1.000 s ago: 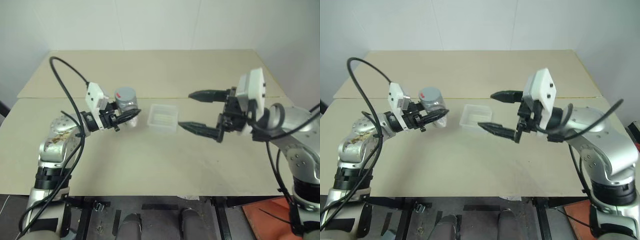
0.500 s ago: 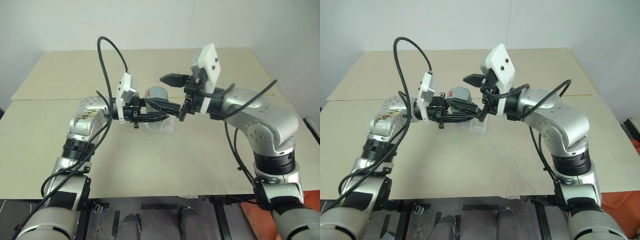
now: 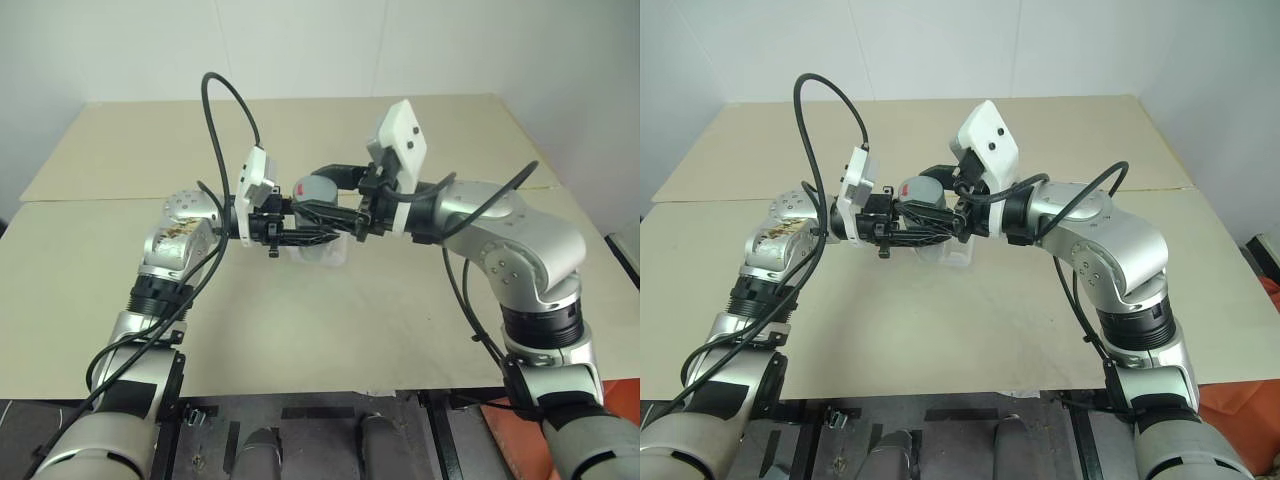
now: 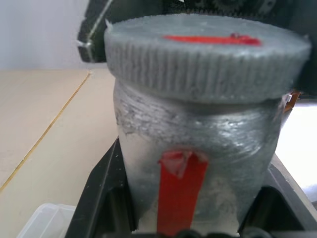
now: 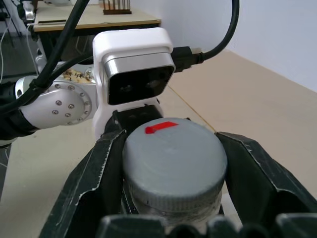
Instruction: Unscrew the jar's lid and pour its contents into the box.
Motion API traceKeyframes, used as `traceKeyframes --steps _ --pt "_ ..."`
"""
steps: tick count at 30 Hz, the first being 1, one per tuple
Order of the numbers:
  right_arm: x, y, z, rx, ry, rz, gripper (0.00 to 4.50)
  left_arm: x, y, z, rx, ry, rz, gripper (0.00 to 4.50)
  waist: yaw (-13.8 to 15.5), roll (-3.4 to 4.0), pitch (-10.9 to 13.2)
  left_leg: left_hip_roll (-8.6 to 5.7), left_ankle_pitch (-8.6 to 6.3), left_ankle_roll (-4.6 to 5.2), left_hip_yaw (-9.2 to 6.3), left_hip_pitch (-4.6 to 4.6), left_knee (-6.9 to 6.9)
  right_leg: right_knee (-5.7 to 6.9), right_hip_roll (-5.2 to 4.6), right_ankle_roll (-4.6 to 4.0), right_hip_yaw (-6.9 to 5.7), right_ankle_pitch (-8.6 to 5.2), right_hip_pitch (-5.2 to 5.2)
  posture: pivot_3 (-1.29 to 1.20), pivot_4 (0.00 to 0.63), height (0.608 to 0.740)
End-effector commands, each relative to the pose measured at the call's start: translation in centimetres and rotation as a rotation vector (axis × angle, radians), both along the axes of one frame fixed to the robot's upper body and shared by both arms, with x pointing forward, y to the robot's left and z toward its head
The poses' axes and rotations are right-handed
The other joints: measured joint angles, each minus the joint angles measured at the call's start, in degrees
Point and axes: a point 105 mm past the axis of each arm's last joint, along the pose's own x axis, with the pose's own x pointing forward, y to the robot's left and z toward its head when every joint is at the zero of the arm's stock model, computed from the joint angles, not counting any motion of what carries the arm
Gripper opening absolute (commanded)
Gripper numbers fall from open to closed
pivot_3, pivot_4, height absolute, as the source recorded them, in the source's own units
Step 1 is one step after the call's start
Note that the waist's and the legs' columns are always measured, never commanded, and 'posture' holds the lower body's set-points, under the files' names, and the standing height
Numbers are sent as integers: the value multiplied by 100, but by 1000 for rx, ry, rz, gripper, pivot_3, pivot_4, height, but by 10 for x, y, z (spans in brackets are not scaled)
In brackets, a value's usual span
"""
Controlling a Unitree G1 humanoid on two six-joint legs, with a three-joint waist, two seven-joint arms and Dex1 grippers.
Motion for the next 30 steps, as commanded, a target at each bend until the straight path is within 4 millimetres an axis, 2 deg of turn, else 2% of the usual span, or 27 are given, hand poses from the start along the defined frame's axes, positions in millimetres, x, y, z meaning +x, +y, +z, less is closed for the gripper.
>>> traceKeyframes --steps 1,4,11,14,17,19,22,23,25,30 --pt "1 0 13 16 -73 57 2771 -12 -3 25 -12 -75 -90 1948 -2 0 0 0 0 0 0 0 0 -1 0 0 0 0 0 0 150 740" --pt "-4 1 15 3 -102 199 2771 -21 -1 26 2 -76 -152 1948 -15 1 1 0 0 0 1 0 0 -2 0 0 0 0 0 0 150 740" --pt "-22 0 14 -68 -138 674 2771 -56 2 29 18 -39 -356 1948 -113 3 2 1 0 -1 0 2 0 -1 0 1 0 0 3 0 150 740" --pt "-20 7 11 -121 -149 762 2771 -64 0 28 30 -45 -391 1948 -150 4 3 1 0 -1 -3 5 1 1 1 1 -1 0 6 0 150 740" --pt "-13 14 11 -131 -170 738 2771 -61 -1 28 11 -50 -361 1948 -174 4 3 2 2 -3 -3 8 0 7 4 0 0 0 2 0 150 740" --pt "-7 14 12 -123 -171 687 3483 -57 1 26 6 -57 -327 1948 -173 4 3 2 10 -18 -5 7 0 21 5 0 0 0 0 0 150 740" --pt "1 3 13 -99 -174 582 4315 -50 6 23 -5 -49 -271 1948 -147 4 3 2 17 -30 -6 4 0 24 4 0 -1 -1 -1 0 150 740" --pt "3 -1 14 -90 -183 543 4464 -47 8 22 -7 -50 -252 1948 -142 4 3 2 17 -30 -6 3 1 24 4 0 -1 -1 -1 0 150 740" --pt "5 -12 16 -75 -188 445 4464 -40 12 21 -25 -39 -194 1948 -123 4 3 1 17 -30 -8 2 1 24 4 0 -2 -1 0 0 150 740" --pt "-5 -49 23 -26 -213 210 4464 -21 30 13 -22 -22 -50 1948 -111 4 3 0 15 -27 -8 -7 4 23 2 0 -5 0 -4 0 150 740"
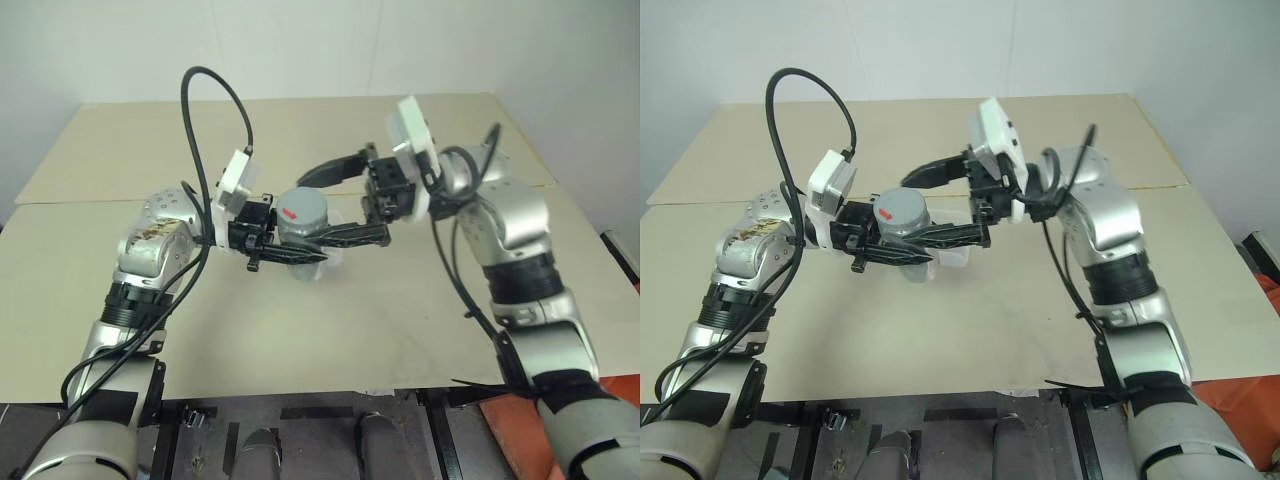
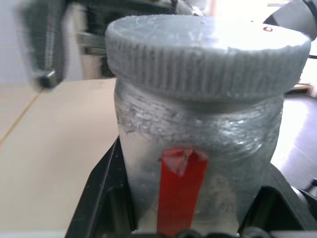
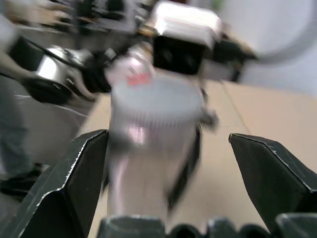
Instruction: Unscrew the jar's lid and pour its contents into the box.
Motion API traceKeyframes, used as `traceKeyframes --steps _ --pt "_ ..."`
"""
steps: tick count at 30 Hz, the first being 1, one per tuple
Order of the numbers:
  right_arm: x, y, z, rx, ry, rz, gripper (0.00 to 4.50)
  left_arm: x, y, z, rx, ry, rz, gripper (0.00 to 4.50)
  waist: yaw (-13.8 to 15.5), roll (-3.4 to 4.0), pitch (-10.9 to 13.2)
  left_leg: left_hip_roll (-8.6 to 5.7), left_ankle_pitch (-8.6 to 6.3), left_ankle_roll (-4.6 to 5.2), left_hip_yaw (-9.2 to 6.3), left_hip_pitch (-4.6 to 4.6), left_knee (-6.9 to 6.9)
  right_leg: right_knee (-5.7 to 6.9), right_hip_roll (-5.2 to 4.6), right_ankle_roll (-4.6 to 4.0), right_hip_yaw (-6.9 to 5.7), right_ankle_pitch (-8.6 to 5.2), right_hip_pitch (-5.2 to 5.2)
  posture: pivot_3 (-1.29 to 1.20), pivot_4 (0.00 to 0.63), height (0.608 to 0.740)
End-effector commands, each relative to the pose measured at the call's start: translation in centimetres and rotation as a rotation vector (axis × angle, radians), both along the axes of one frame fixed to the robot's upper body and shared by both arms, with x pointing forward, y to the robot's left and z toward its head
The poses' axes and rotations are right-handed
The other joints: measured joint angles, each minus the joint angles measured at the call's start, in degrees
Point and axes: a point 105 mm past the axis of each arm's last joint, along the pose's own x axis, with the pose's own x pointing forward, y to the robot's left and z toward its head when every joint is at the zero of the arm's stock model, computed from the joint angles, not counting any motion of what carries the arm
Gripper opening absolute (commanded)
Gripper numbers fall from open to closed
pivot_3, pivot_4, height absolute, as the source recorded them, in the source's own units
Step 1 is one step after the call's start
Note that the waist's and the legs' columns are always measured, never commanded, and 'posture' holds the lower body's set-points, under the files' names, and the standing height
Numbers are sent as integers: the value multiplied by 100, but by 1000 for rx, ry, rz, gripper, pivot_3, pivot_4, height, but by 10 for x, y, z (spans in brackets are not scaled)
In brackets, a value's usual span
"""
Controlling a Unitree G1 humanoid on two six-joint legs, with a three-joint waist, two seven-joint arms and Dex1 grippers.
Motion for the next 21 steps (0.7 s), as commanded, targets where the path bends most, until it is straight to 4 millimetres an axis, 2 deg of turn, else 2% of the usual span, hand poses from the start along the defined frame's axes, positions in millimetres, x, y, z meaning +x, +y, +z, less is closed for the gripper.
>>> traceKeyframes --steps 1,5,10,17,21 --pt "-13 -17 27 75 -83 -153 4464 12 13 4 -12 -31 97 1948 -1 1 0 0 0 0 -1 0 0 1 0 0 0 0 -1 0 150 740" --pt "-19 -12 30 98 -44 -279 4464 21 13 2 -22 -38 148 1948 -60 2 0 1 -9 17 1 11 -3 17 2 -5 5 -3 -3 0 150 740" --pt "-30 11 28 108 -25 -313 4464 23 4 0 -41 -42 150 1948 -23 1 0 0 -11 20 -2 11 -2 19 2 -6 4 -4 0 0 150 740" --pt "-22 46 24 98 -18 -332 4464 20 -5 1 -45 -43 119 1948 -36 2 0 0 -11 20 -2 9 -2 18 2 -6 4 -4 -3 0 150 740" --pt "-14 58 24 96 -18 -349 4464 19 -6 1 -43 -46 110 1948 -32 2 0 0 -11 20 -3 10 -3 19 2 -6 3 -4 -3 0 150 740"
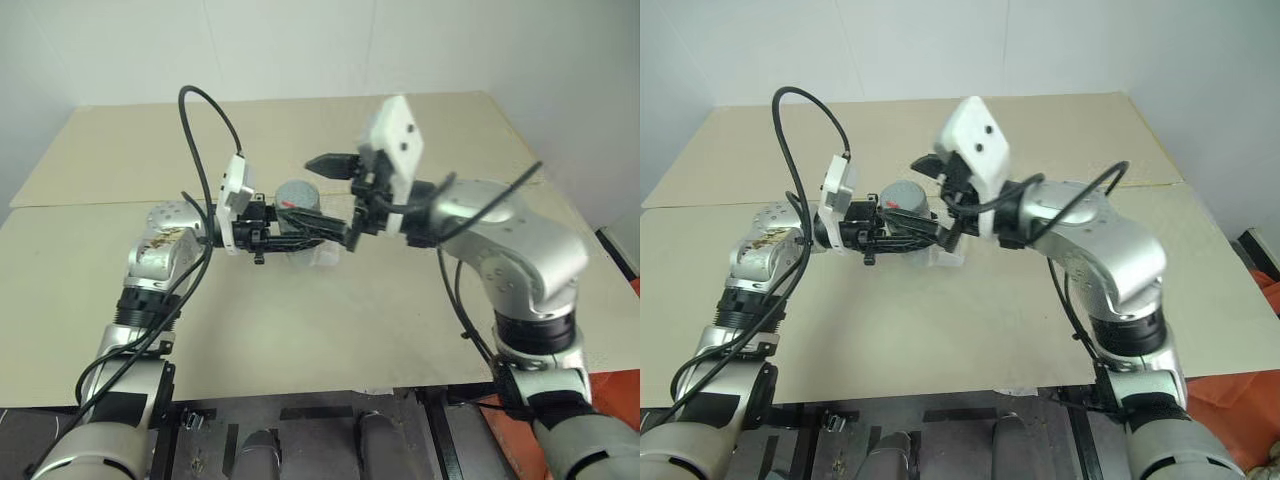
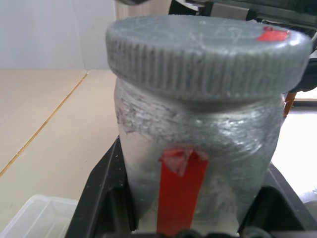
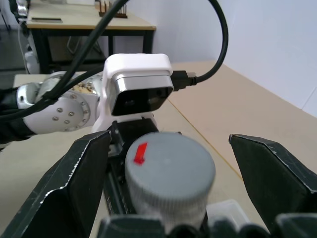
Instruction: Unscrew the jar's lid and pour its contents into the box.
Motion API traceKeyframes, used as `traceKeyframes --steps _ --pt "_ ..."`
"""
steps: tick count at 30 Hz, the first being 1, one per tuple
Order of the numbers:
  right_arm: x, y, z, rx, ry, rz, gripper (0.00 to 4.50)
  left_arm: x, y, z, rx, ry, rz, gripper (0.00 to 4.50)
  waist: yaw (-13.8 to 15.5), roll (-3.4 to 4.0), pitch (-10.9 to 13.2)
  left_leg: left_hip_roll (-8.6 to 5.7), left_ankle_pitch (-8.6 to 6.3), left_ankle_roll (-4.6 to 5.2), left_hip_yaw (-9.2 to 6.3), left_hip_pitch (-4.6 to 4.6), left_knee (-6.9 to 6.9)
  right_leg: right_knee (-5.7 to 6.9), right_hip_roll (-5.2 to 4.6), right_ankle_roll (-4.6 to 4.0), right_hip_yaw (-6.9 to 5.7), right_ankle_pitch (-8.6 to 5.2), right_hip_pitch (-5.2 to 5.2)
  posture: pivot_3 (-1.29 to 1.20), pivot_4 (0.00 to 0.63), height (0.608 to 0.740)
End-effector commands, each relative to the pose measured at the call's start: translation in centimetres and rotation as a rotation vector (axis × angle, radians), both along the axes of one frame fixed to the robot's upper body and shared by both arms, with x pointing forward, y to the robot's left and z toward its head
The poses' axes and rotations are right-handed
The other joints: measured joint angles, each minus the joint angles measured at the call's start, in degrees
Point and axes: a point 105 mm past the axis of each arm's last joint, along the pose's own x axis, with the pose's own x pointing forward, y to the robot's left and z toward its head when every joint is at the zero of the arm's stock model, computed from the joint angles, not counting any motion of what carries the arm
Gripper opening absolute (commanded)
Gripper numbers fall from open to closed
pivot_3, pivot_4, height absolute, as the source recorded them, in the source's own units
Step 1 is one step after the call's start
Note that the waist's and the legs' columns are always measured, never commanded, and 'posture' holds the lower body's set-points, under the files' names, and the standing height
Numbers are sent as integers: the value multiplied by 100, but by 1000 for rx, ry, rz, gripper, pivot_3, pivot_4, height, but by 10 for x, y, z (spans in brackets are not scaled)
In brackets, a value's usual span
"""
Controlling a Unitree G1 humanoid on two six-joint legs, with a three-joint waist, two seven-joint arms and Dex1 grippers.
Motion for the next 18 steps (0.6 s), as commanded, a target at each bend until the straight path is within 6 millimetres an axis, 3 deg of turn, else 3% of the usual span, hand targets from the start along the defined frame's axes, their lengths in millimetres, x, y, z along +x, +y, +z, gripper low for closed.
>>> traceKeyframes --steps 1,7,18 --pt "3 7 11 14 -54 -19 4464 -5 -3 14 -4 -66 -25 1948 2 0 0 0 0 0 0 -1 1 -1 0 0 0 0 0 0 150 740" --pt "21 5 6 9 -34 -91 4464 -4 1 15 1 -72 -15 1948 2 0 0 0 0 0 -1 -1 1 -1 0 0 0 0 -1 0 150 740" --pt "29 -41 10 27 -23 -185 4464 -5 17 16 25 -76 11 1948 0 0 0 0 0 0 0 -1 0 0 0 0 0 0 0 0 150 740"
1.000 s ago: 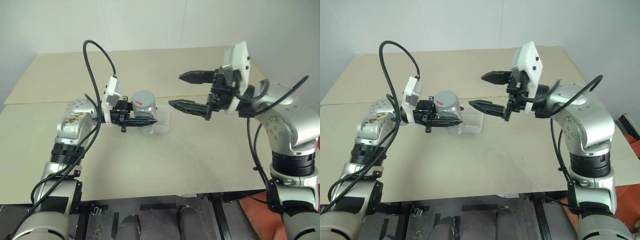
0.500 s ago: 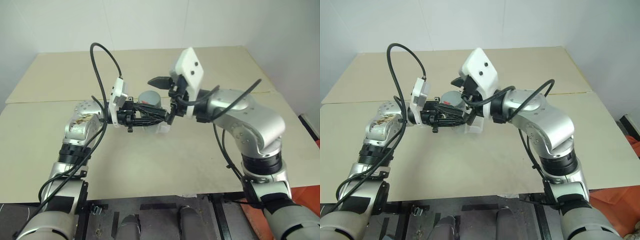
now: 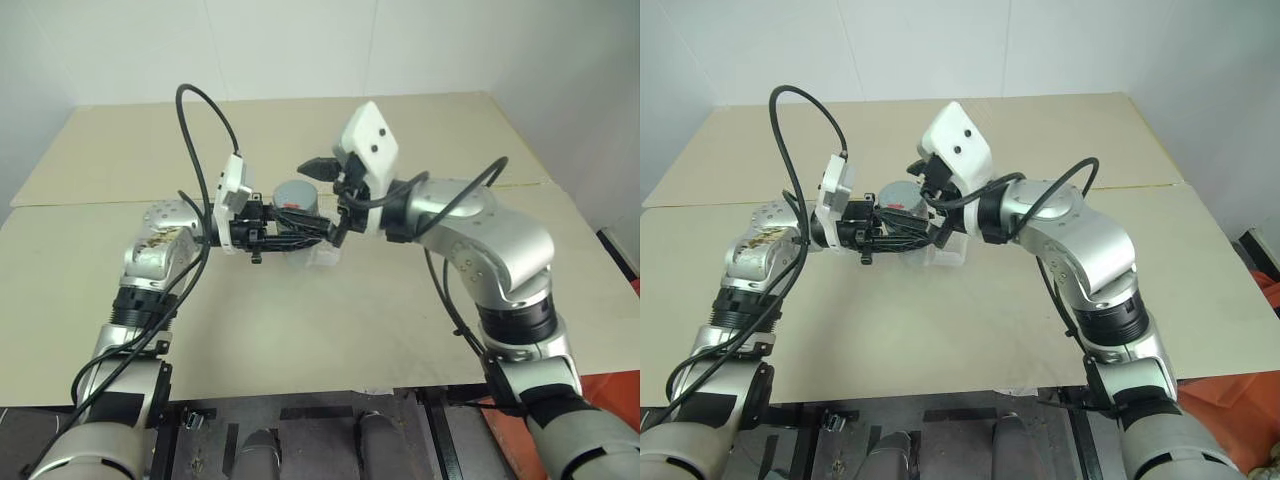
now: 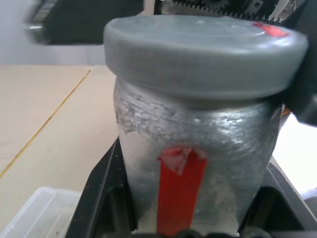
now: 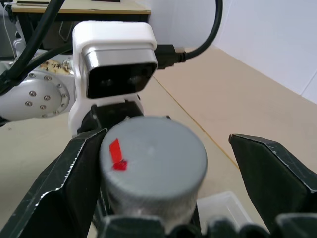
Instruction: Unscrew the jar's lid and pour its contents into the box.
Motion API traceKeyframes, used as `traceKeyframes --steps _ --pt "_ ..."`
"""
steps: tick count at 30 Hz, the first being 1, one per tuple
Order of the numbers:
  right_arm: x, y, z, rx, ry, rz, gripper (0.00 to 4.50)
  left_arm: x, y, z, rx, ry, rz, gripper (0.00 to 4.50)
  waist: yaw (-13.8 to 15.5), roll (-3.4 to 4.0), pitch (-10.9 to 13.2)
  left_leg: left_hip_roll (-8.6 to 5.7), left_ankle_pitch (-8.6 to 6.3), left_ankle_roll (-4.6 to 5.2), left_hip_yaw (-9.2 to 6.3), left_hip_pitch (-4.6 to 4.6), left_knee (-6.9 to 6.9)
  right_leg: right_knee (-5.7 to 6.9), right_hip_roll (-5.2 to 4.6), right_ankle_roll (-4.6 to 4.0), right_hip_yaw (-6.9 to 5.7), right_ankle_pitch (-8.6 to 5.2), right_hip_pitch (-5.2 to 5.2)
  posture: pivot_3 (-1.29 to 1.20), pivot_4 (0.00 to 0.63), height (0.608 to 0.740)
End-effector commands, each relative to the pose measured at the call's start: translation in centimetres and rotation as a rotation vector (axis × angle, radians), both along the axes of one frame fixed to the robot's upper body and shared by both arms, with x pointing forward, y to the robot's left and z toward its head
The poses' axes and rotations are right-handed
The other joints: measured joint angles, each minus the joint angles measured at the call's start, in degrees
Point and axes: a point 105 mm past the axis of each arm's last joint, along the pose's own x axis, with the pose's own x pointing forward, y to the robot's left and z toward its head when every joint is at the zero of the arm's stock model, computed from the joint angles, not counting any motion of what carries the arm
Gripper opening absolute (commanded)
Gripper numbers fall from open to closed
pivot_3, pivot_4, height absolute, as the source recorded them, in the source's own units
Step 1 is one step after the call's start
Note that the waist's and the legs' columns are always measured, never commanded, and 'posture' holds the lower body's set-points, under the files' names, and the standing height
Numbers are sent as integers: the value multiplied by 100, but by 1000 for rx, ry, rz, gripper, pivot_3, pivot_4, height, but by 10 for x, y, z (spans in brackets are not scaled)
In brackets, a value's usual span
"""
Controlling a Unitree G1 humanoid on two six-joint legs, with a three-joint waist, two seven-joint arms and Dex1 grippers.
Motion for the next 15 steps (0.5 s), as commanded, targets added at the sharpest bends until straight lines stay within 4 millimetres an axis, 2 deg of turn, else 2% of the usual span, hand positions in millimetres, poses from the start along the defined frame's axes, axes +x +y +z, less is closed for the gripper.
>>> traceKeyframes --steps 1,10,14,15 --pt "13 -42 21 61 -52 -151 4464 -8 11 15 9 -71 -23 1948 2 0 0 0 0 0 -1 1 0 0 0 0 0 0 0 0 150 740" --pt "3 -66 19 49 -41 -169 4464 -12 21 10 29 -65 -17 1948 21 0 0 0 -1 2 1 -2 -2 -3 0 0 -1 -1 1 0 150 740" --pt "-8 -61 18 43 -42 -112 4464 -9 17 8 14 -55 -11 1948 7 0 0 0 -2 3 1 -1 -2 -2 0 0 0 -1 0 0 150 740" --pt "-15 -54 21 54 -40 -69 4464 -8 13 7 6 -52 -13 1948 8 0 0 0 -2 3 1 -1 -2 -2 0 0 0 -1 1 0 150 740"
